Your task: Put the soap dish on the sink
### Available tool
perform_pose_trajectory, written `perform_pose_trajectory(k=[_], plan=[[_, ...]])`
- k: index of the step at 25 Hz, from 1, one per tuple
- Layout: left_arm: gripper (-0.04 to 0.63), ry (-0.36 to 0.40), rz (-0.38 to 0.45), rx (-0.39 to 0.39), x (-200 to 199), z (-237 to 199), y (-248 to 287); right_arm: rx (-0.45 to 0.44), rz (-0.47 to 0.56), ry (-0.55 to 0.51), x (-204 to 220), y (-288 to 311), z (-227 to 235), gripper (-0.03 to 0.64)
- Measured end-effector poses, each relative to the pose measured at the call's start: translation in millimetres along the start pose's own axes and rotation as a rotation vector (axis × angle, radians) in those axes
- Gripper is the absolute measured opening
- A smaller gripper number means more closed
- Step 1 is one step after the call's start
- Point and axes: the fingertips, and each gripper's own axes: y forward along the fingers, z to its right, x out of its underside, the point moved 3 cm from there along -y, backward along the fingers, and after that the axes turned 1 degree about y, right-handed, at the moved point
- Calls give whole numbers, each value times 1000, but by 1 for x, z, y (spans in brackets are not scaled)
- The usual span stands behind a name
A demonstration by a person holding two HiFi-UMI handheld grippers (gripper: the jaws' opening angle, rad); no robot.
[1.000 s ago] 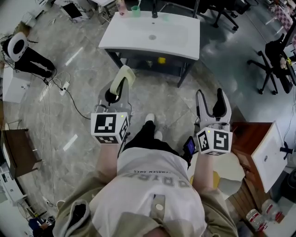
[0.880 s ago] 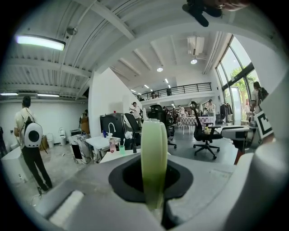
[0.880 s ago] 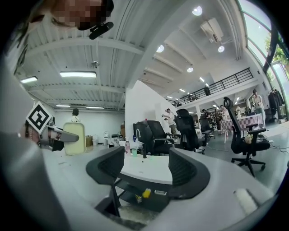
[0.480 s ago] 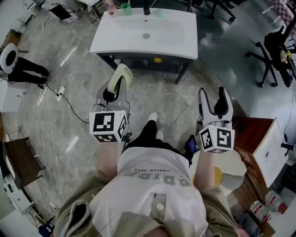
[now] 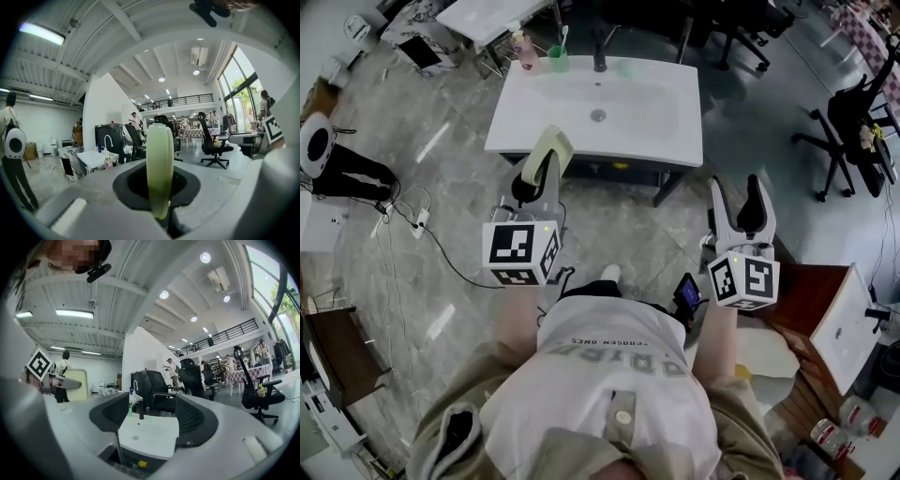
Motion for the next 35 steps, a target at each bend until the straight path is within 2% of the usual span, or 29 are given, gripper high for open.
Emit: perform_pose_trajectory(k=[7, 15, 22, 35], plan=[[18, -17, 0, 20, 1, -21, 26, 15, -18, -2, 4, 27, -4, 296], [18, -42, -72, 41, 20, -13, 53, 30, -84, 21, 24, 42, 15, 296], [18, -42, -102, 35, 32, -15, 86, 24, -107, 48, 43, 74, 34, 296], [18, -52, -14, 11, -20, -1, 194, -46, -46, 33, 11, 172, 100, 296]])
